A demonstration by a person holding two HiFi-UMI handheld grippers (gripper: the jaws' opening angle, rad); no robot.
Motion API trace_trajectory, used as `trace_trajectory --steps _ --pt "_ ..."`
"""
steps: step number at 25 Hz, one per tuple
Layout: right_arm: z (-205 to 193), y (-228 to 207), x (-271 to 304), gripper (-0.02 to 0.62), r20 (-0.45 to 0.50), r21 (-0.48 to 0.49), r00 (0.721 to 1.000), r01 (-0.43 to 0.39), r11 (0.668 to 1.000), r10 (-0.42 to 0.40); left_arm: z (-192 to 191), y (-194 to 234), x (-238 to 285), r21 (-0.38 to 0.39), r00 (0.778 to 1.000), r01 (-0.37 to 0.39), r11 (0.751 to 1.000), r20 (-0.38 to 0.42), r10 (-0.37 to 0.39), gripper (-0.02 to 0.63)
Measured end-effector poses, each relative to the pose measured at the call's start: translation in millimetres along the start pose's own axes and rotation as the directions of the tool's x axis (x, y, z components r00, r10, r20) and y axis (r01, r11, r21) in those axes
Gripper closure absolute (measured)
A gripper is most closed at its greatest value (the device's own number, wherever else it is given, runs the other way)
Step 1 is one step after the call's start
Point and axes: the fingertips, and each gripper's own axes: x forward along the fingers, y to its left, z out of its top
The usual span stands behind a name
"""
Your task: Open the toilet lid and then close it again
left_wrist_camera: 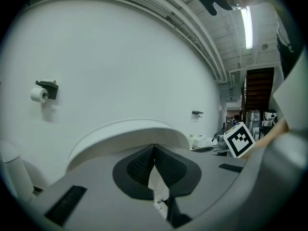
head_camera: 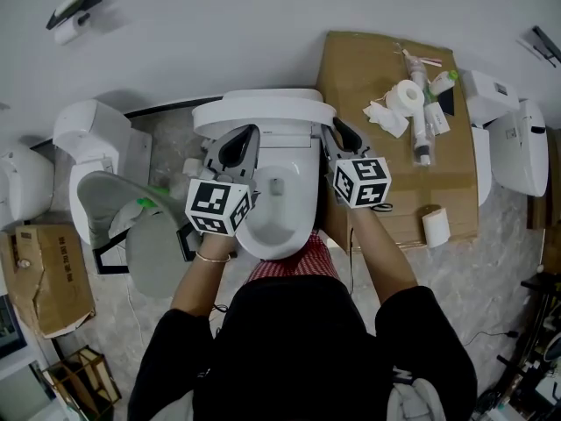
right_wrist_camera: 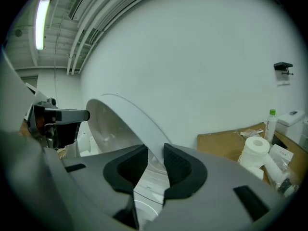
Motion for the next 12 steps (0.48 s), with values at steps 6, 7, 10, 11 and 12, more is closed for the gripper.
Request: trace_trajectory --steps 6,7,10,11,12 --pt "-11 6 -11 0.5 -0.014 0.005 1.0 0.016 1.0 -0.016 -2 -2 -14 0.008 1.0 0.006 1.0 -0.002 -0.006 0.603" --pt "-12 8 -12 0.5 -0.018 0.003 1.0 0.018 1.0 -0.018 -2 -3 -16 0.008 1.0 0.009 1.0 0.0 -0.009 0.603" --pt "-19 11 -18 0.5 -0.03 -0.001 0.999 0.022 1.0 -0.022 -4 -8 -19 0.005 1.0 0.016 1.0 0.001 -0.016 0.603" --pt "-21 12 -20 0.5 -0.033 0.0 0.999 0.023 1.0 -0.023 -5 -9 -20 0.003 1.0 0.018 1.0 0.0 -0.018 0.601" --pt "-23 13 -22 0.5 -0.035 0.001 0.999 0.025 1.0 -0.025 -6 -11 -22 0.003 1.0 0.019 1.0 -0.001 -0.019 0.601"
